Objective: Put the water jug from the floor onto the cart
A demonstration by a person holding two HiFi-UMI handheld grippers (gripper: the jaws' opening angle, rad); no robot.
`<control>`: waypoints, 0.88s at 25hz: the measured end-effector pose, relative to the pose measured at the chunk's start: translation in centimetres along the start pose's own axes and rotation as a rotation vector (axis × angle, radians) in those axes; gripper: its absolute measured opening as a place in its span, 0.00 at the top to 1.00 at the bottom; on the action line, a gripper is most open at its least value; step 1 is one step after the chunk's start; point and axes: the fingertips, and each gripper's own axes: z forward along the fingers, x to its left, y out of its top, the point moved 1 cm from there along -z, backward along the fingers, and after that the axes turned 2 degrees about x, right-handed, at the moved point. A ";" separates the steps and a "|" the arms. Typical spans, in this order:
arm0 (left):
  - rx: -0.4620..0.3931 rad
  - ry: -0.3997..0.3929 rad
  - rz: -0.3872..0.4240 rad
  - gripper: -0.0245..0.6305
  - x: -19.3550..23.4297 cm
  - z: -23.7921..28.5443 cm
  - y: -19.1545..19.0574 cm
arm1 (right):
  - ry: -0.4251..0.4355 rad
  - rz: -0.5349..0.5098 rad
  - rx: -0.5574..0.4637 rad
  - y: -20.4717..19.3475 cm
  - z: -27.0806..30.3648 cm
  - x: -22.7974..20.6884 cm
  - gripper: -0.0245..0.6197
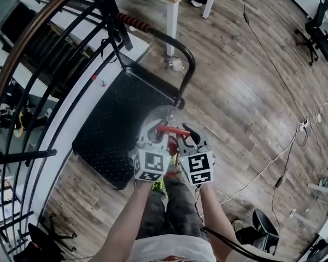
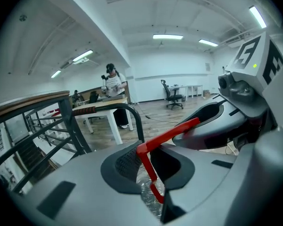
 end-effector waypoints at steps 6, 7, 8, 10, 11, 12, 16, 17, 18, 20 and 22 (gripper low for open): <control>0.015 0.046 -0.028 0.87 2.3 1.9 -0.5 | 0.053 0.016 0.018 0.5 3.2 -0.6 0.84; 0.017 0.052 -0.031 0.87 2.8 2.1 -0.5 | 0.060 0.016 0.018 0.7 3.6 -0.6 0.84; 0.020 0.059 -0.032 0.87 3.1 2.3 -0.6 | 0.066 0.011 0.019 0.9 4.1 -0.6 0.84; 0.029 0.072 -0.036 0.87 3.9 2.6 -0.7 | 0.081 -0.003 0.022 1.2 4.8 -0.6 0.84; 0.034 0.077 -0.039 0.87 4.2 2.8 -0.8 | 0.089 -0.010 0.023 1.4 5.2 -0.7 0.84; 0.039 0.081 -0.043 0.87 4.5 2.9 -0.8 | 0.096 -0.014 0.025 1.6 5.5 -0.7 0.84; 0.047 0.095 -0.066 0.88 5.5 3.0 -0.8 | 0.120 -0.006 0.023 2.5 6.3 -0.5 0.84; 0.044 0.097 -0.071 0.88 5.9 3.0 -0.7 | 0.123 -0.003 0.021 2.7 6.5 -0.4 0.84; 0.040 0.099 -0.075 0.88 6.2 3.1 -0.7 | 0.125 -0.003 0.020 3.0 6.8 -0.4 0.84; 0.035 0.102 -0.086 0.88 6.9 3.2 -0.7 | 0.127 -0.011 0.022 3.4 7.4 -0.3 0.84; 0.036 0.103 -0.092 0.88 7.6 3.3 -1.0 | 0.131 -0.019 0.027 3.5 8.1 0.0 0.84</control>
